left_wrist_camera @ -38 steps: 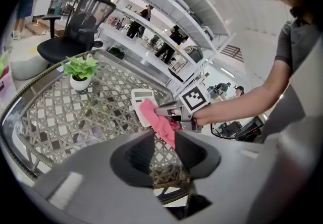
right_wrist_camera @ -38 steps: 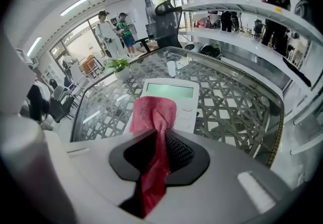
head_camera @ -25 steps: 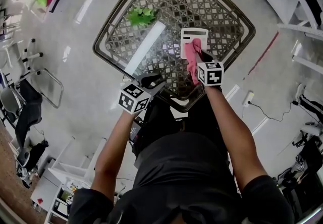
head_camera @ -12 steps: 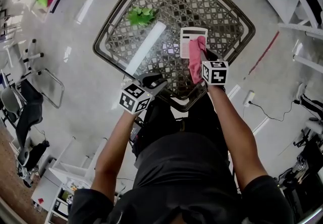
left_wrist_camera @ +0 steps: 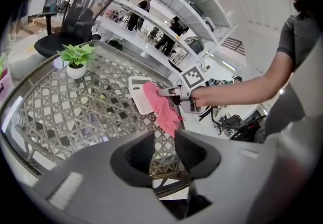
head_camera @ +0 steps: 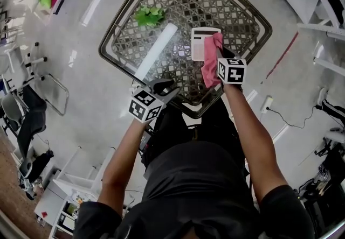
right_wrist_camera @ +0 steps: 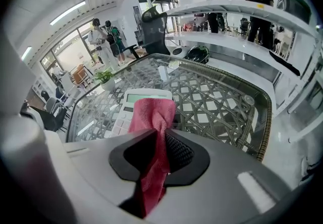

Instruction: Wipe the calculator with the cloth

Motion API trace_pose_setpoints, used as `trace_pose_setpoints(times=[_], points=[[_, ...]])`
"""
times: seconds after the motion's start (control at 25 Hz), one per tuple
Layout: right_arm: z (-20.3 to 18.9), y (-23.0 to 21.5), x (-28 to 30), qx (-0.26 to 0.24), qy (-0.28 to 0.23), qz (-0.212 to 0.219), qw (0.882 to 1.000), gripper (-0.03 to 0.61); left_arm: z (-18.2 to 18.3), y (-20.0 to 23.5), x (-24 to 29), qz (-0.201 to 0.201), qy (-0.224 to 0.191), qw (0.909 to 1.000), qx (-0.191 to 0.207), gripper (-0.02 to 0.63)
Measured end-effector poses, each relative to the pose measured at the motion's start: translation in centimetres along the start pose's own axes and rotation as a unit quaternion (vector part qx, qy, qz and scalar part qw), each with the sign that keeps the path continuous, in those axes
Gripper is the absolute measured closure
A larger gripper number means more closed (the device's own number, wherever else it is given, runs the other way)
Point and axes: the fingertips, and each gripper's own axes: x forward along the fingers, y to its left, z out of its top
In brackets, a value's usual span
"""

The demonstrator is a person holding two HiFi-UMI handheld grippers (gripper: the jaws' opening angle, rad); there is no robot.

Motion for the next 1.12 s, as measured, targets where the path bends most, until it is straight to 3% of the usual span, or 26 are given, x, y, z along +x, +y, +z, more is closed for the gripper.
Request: trace_pose_setpoints(times=[0.36,0.76,1.12], points=[[0.8,2.0,0.8,-0.021,0.008,0.021,1.000,0.529,0.2,0.2,-0.3,0.002,-0.002,1.0000,-0.001,0.445],[1.2,4.0,1.7,-0.076,0.014,0.042,0.996,0.528,-0.5,-0.2,-0.4,0.003,0.002,1.0000,0.000,0.445],[1.6,6.9,2.3,-0.128,0.015,0.086,0.988,0.528,-0.9,-0.7,-0.2,0.004,0.002,1.0000,0.002,0.445]])
